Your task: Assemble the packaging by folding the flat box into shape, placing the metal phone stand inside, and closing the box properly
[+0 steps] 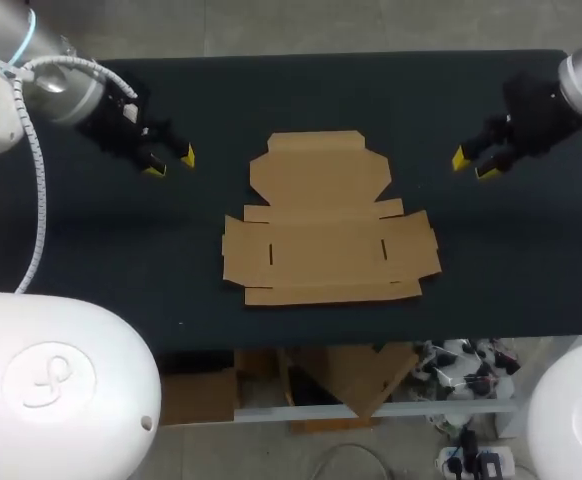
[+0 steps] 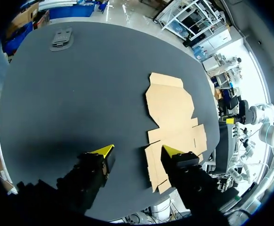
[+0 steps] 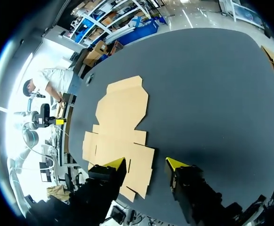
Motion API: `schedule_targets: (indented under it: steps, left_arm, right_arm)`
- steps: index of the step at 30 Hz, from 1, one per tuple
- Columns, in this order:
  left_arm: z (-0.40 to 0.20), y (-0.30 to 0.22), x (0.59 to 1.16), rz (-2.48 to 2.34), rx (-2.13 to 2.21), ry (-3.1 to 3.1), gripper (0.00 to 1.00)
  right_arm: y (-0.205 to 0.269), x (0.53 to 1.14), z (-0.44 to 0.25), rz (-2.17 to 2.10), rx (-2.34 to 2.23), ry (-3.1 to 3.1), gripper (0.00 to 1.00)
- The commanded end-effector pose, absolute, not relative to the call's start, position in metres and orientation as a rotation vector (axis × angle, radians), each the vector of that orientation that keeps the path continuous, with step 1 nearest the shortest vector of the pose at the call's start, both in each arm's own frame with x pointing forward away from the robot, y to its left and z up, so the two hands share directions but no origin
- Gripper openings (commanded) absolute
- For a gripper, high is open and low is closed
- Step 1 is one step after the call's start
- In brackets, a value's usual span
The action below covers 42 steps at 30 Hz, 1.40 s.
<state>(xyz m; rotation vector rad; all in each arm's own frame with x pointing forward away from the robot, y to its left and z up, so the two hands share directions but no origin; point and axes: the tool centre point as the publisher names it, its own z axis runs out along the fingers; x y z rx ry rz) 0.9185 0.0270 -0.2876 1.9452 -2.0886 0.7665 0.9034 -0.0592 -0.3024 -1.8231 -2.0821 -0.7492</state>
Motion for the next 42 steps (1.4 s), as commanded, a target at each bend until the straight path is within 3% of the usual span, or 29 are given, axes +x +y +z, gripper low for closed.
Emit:
schedule_targets:
  steps: [1, 42]
  left_arm:
    - [-0.282, 0.025, 0.914, 0.751, 1.969, -2.091, 0.00]
    - [-0.300, 0.027, 0.916, 0.743, 1.922, -2.071, 0.00]
  right_arm:
    - [-0.055, 0.912, -0.310, -0.735, -1.832, -2.075, 0.00]
    - [-0.051, 0.925, -0.327, -0.758, -1.820, -2.048, 0.00]
